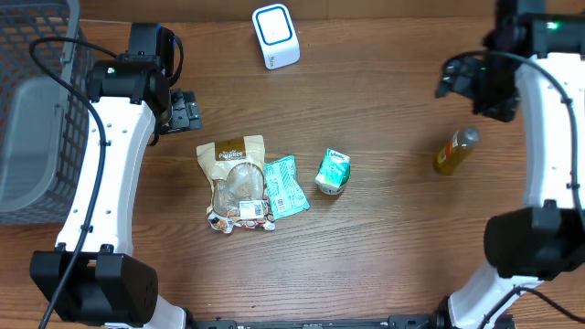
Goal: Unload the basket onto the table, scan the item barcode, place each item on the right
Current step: 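Open the right gripper and raise it off the Vim bottle, then move the right gripper over the Kleenex pack on the jar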
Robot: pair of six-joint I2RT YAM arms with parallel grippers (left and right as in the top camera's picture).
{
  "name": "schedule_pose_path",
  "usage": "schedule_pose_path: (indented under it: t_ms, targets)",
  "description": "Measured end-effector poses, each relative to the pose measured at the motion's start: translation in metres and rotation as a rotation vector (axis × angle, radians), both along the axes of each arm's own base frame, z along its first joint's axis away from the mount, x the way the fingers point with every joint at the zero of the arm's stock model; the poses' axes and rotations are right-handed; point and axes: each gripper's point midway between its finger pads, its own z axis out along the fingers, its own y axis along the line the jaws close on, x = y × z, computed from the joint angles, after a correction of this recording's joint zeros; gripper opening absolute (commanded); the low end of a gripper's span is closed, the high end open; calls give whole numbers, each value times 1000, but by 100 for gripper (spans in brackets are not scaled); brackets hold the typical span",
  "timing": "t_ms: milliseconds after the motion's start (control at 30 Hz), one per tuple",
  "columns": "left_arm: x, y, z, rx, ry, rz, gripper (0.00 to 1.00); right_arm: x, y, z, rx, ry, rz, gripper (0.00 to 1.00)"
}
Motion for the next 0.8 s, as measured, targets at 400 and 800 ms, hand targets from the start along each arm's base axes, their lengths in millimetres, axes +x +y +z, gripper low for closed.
schedule_pose_path:
  t_ms: [400,800]
  targets:
    - [0,0,0,0,0,0,100,-24,129,-24,91,59,266,100]
    - [0,0,0,0,0,0,100,-29,142,-50,103,98,239,66]
